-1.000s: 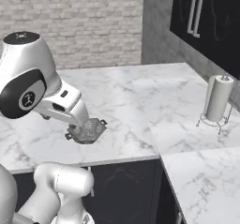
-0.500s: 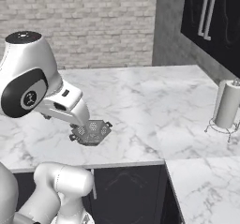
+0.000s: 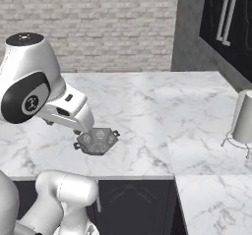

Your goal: Pick the colander and strainer and place them in the sink. Then turn on the water.

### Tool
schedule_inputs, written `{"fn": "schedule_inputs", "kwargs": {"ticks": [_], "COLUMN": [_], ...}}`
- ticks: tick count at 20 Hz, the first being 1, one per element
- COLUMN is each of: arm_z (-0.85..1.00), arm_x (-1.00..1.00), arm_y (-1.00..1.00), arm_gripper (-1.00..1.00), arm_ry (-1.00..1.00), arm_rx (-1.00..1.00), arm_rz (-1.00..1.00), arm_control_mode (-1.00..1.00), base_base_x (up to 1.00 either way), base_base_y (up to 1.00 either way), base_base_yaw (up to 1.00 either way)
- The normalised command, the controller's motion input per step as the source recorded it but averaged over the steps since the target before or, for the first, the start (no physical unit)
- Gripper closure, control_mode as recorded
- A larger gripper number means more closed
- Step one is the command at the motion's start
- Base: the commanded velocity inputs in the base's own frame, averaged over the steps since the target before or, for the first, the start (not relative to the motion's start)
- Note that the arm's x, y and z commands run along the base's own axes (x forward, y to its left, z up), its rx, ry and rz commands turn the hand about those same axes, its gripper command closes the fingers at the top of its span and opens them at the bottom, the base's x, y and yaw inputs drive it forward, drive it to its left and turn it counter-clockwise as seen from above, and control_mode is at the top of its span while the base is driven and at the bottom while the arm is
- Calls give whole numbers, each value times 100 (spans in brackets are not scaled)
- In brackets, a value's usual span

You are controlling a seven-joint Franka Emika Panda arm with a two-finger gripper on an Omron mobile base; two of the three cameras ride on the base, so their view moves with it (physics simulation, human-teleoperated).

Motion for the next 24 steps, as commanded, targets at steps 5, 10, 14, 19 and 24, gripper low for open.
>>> {"fn": "schedule_inputs", "kwargs": {"ticks": [5, 10, 14, 19, 24], "arm_z": [0, 0, 0, -28, -29], "arm_x": [0, 0, 0, 44, 34], "arm_y": [0, 0, 0, -33, -18], "arm_gripper": [-100, -100, -100, -100, -100], "arm_ry": [0, 0, 0, 2, 2], "arm_rx": [0, 0, 0, 16, 12], "arm_rz": [0, 0, 0, 5, 4], "arm_control_mode": [100, 100, 100, -100, -100], "base_base_x": [97, 77, 59, 0, 0], "base_base_y": [-31, -37, -36, 0, 0], "base_base_yaw": [13, 10, 9, 0, 0]}}
